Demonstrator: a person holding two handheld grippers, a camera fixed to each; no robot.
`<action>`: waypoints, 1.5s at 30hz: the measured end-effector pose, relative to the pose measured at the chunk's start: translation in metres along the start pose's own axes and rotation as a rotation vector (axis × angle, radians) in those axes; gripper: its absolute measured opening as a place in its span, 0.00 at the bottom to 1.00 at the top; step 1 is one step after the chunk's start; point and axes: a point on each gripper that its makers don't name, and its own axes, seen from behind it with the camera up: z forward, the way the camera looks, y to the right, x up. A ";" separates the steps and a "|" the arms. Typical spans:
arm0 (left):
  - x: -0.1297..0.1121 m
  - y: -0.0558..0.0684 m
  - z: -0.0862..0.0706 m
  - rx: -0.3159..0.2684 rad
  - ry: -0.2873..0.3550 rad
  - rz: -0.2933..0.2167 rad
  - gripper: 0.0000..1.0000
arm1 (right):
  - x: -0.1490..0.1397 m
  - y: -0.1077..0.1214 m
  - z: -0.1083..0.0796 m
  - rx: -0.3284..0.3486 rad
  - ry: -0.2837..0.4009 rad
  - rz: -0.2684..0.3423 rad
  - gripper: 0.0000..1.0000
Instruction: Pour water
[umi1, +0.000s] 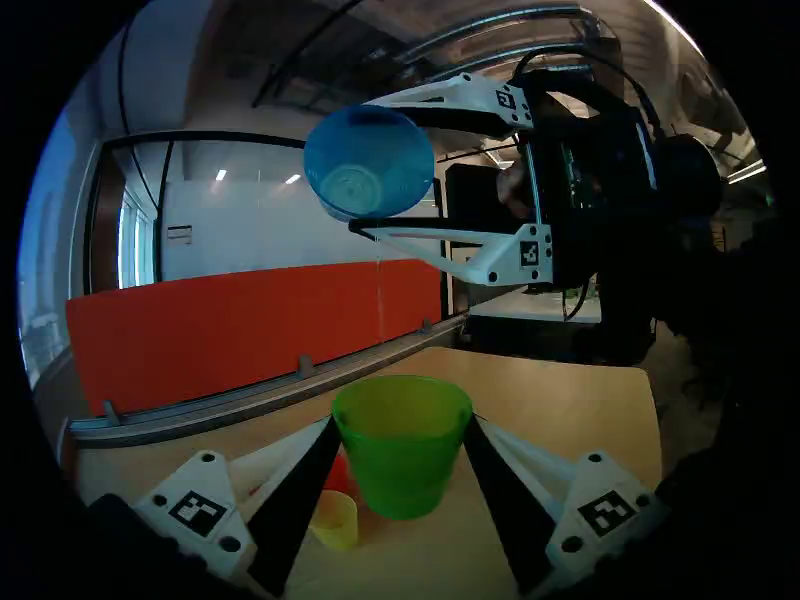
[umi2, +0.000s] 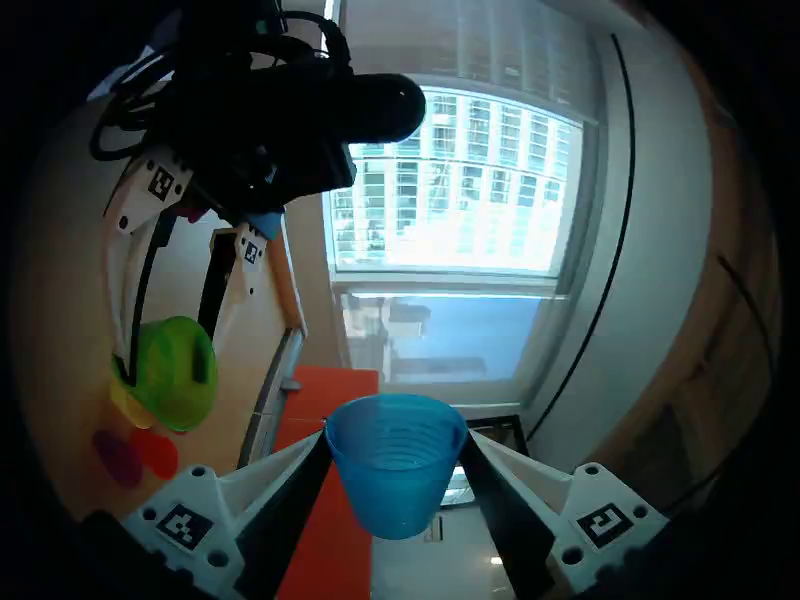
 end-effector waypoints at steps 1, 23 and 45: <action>0.000 0.000 0.000 0.000 0.000 0.000 0.86 | 0.000 0.000 0.000 0.000 0.000 -0.001 0.91; 0.002 -0.003 -0.001 0.006 0.005 -0.001 0.86 | 0.000 0.001 -0.002 -0.001 0.013 0.105 0.91; 0.007 -0.003 -0.003 0.016 0.016 0.005 0.86 | 0.008 -0.010 -0.015 0.012 0.046 0.763 0.91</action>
